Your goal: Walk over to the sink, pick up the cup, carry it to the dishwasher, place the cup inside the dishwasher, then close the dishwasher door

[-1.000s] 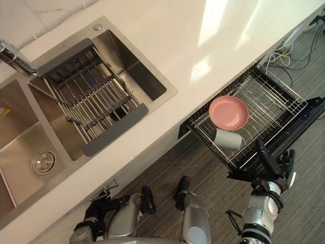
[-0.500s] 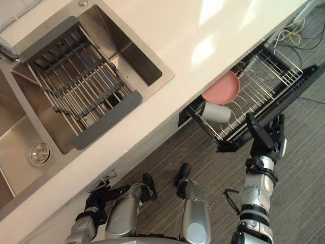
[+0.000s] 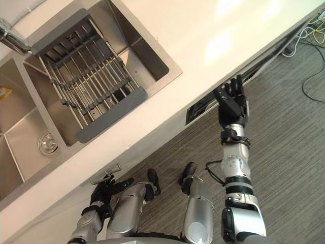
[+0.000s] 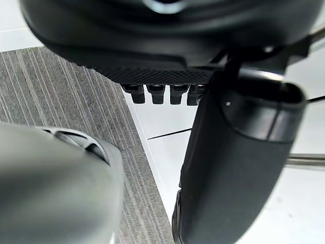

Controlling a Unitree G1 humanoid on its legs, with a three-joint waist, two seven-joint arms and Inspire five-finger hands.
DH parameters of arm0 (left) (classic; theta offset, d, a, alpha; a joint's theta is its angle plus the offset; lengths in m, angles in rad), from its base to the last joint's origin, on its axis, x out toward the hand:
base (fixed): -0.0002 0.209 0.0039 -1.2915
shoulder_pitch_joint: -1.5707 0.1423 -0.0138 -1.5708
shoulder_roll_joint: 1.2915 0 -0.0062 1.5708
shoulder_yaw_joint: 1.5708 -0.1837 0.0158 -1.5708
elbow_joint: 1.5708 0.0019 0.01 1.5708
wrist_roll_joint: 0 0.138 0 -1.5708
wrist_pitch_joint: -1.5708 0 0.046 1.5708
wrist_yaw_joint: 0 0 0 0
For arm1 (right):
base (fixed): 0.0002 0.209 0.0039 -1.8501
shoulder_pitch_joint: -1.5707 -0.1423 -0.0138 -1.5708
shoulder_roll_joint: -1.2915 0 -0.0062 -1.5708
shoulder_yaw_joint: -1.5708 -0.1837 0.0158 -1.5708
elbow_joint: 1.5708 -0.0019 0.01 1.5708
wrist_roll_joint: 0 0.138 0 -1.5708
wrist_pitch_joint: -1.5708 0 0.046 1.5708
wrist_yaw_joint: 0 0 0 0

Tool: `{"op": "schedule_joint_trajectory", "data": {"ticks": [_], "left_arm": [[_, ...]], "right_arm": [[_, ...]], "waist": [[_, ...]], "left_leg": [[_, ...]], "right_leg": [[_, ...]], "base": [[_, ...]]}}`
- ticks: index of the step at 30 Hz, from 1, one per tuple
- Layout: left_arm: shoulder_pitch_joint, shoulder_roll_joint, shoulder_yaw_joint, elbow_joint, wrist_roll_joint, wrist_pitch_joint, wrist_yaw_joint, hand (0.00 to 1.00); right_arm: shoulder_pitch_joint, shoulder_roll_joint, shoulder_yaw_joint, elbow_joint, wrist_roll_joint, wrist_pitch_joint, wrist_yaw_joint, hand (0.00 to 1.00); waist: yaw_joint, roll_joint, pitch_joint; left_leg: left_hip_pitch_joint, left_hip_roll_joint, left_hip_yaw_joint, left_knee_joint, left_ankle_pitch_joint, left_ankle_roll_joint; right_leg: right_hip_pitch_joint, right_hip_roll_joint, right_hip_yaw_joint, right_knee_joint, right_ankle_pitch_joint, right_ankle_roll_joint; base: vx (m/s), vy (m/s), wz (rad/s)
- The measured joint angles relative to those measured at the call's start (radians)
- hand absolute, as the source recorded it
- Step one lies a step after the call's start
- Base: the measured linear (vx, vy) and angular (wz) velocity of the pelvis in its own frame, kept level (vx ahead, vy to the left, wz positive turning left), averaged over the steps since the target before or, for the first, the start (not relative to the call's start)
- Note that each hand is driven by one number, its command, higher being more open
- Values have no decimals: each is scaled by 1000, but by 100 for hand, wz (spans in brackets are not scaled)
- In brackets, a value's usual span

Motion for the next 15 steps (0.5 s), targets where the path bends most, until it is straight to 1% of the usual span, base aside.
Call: {"op": "schedule_joint_trajectory", "data": {"ticks": [4,7,9,11,12,13,14,15], "left_arm": [[1,-17,18,1,0,-3,0,100],[6,-25,21,6,1,-8,-1,100],[13,-34,20,9,5,-11,-9,100],[12,-29,13,9,45,-26,-52,100],[11,-28,9,9,50,-29,-59,100],[5,-30,6,12,63,-34,-69,100],[0,-32,4,24,65,-32,-71,100],[-1,-31,5,38,67,-35,-71,100]], "right_arm": [[5,35,0,0,37,0,5,100],[27,64,2,0,38,14,23,100],[38,65,2,0,35,26,26,100],[59,56,16,-1,13,42,34,100],[64,50,27,-1,7,45,36,100],[80,32,45,-2,-18,48,51,100],[98,17,56,-5,-53,52,71,100],[110,8,67,-10,-70,52,76,100]], "waist": [[-3,4,0],[-6,10,-1],[-6,11,-2],[-4,13,-4],[-4,14,-5],[-4,18,-9],[-5,22,-16],[-6,22,-19]], "left_leg": [[22,-6,-16,-28,19,-7],[43,0,-36,-53,38,-18],[58,8,-44,-63,45,-24],[81,25,-52,-78,52,-34],[86,28,-53,-83,55,-39],[95,31,-60,-97,57,-42],[105,31,-83,-114,61,-48],[109,31,-96,-120,63,-52]], "right_leg": [[22,-3,-18,-13,-8,2],[58,11,-45,-42,-8,1],[81,24,-57,-60,-7,-2],[117,56,-69,-104,3,-12],[125,65,-71,-117,7,-15],[142,85,-74,-148,18,-18],[161,105,-77,-184,32,-24],[171,114,-78,-201,38,-23]], "base": [[-30,-33,11],[-8,-60,13],[6,-74,4],[12,-77,-1],[18,-63,-8],[32,-47,-9],[39,-53,-9],[53,-27,-4]]}}
